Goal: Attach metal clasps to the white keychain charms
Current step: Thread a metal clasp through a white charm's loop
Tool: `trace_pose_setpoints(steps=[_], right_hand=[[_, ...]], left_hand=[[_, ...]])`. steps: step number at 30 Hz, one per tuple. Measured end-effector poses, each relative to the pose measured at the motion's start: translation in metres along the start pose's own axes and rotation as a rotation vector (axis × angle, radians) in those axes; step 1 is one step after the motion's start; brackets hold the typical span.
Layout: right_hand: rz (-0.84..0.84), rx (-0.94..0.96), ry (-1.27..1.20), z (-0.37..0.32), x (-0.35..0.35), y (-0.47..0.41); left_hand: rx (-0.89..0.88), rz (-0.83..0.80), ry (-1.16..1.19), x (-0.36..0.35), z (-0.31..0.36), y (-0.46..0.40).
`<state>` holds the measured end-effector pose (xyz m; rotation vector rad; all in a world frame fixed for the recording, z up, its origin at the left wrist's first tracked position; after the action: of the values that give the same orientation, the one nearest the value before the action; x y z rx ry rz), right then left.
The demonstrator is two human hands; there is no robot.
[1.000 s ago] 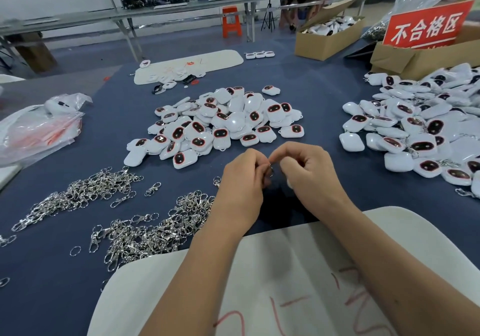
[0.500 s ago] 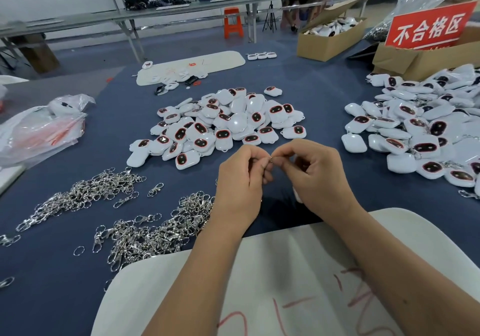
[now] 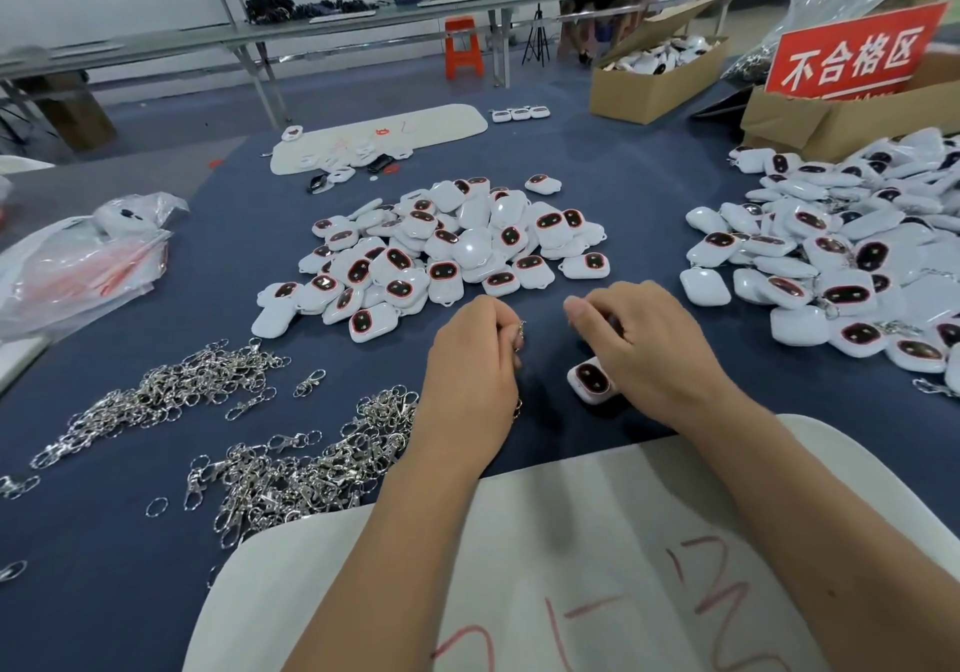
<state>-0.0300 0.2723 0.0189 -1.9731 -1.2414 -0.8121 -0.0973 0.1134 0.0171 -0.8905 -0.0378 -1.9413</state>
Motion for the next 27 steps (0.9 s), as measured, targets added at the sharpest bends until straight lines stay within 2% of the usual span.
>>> trace_pose_setpoints(steps=[4, 6, 8, 10, 11, 13, 16, 18, 20, 22, 27], right_hand=[[-0.351, 0.033, 0.016, 0.007, -0.008, -0.001], [-0.384, 0.034, 0.071, 0.008, -0.011, -0.001], [-0.297, 0.014, 0.13, 0.007, -0.012, -0.003], [-0.108, 0.014, 0.149, 0.002, -0.01, -0.003], [-0.023, 0.022, 0.059, -0.001, -0.008, -0.003], [0.087, 0.031, -0.288, 0.002, -0.004, -0.002], [0.096, -0.015, -0.705, 0.009, -0.008, -0.003], [0.115, -0.062, -0.869, 0.013, -0.01, -0.001], [0.202, -0.11, -0.864, 0.019, -0.006, 0.003], [0.252, -0.153, -0.754, 0.025, -0.003, 0.004], [0.257, -0.129, -0.52, 0.014, -0.004, 0.006]], left_hand=[[0.035, -0.032, 0.0, 0.0, -0.003, 0.0], [0.043, -0.051, 0.005, -0.002, -0.005, 0.0], [0.05, -0.081, 0.0, -0.005, -0.005, -0.001], [0.037, -0.129, -0.005, -0.008, -0.004, -0.001], [0.027, -0.155, -0.008, -0.01, -0.002, -0.001], [0.005, -0.194, -0.026, -0.014, 0.001, -0.001], [-0.018, -0.214, -0.061, -0.015, 0.006, 0.0], [-0.018, -0.213, -0.075, -0.015, 0.008, 0.001], [-0.018, -0.223, -0.088, -0.016, 0.01, 0.001], [-0.016, -0.243, -0.085, -0.02, 0.012, 0.001], [-0.01, -0.246, -0.07, -0.023, 0.014, 0.001]])
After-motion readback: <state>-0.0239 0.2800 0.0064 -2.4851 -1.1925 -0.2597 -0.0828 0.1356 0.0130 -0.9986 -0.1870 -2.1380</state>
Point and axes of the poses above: each hand's wrist, its own y-axis away from the middle knuckle, its own x-axis out of the back of the hand, z = x × y, the point moved 8 cm from there along -y, towards the middle knuckle, and after that the axes turned 6 degrees about -z, right-handed, at the moved point
